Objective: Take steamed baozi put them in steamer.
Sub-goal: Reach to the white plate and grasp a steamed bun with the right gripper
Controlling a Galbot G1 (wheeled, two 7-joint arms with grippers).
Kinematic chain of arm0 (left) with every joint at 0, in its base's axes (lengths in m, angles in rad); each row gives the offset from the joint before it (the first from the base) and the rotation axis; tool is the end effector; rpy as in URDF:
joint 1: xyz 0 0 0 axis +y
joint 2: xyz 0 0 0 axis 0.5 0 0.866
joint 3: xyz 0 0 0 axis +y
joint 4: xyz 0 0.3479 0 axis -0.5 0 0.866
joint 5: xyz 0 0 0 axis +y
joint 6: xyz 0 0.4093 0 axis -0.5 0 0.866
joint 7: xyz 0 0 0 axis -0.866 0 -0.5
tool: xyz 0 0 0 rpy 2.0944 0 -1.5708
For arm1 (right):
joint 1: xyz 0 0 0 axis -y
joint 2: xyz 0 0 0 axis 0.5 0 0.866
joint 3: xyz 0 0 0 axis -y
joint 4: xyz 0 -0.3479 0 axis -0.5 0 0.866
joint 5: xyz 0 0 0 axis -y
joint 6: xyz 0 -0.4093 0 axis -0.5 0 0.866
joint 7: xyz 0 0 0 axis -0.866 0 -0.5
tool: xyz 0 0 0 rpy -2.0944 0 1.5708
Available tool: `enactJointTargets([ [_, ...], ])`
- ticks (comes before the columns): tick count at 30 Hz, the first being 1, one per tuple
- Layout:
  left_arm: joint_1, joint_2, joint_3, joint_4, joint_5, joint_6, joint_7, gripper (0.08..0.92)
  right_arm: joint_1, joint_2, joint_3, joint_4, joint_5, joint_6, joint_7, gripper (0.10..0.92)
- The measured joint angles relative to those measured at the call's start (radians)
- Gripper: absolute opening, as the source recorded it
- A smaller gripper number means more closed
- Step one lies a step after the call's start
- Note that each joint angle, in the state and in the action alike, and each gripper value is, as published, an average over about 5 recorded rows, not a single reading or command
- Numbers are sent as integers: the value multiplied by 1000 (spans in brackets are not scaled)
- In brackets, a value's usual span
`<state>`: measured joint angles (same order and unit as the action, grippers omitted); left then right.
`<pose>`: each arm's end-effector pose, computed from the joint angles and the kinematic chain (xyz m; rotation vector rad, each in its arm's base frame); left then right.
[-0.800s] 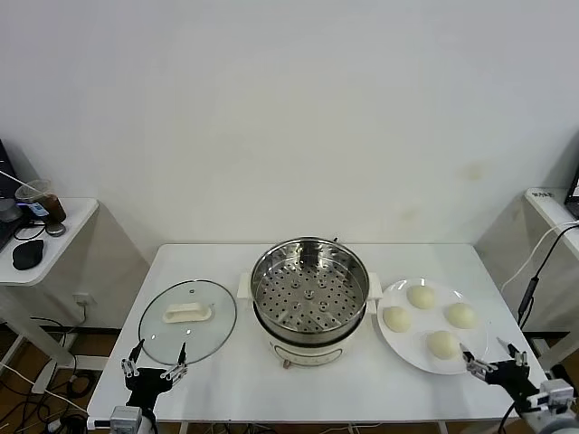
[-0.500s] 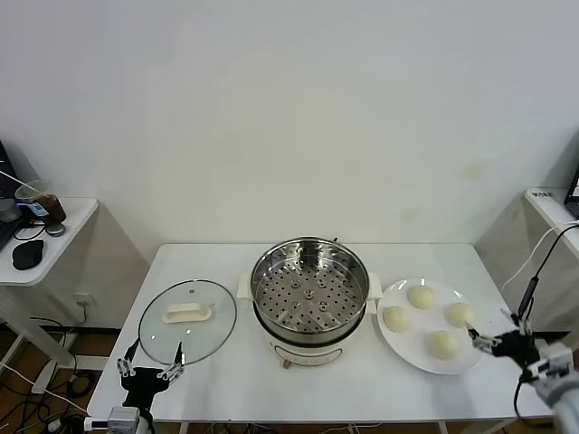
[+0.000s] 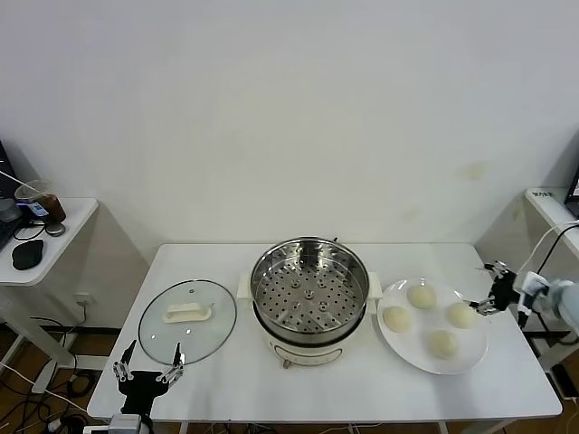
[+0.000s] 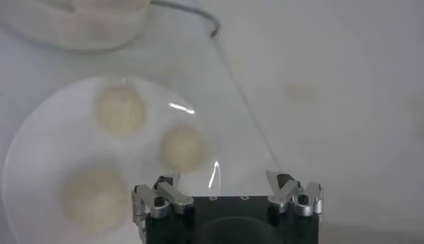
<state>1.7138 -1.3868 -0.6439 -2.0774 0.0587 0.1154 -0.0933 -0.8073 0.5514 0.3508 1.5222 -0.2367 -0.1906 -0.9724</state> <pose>0.1933 0.0696 -0.3289 0.1478 -2.8581 -0.4211 0.4512 -0.2765 -0.1496 0.8642 -1.9551 1.3328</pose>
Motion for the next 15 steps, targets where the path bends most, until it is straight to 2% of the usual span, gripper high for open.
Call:
enactJointTargets([
  [7,23,-18,9,-6,12,-1,-16,823,297,47,-287,-157,-127,96,-114,823],
  [15,29,-16,9,-8,29,0,-18,823,471,181,-439,-375,-242,217,-173,823],
])
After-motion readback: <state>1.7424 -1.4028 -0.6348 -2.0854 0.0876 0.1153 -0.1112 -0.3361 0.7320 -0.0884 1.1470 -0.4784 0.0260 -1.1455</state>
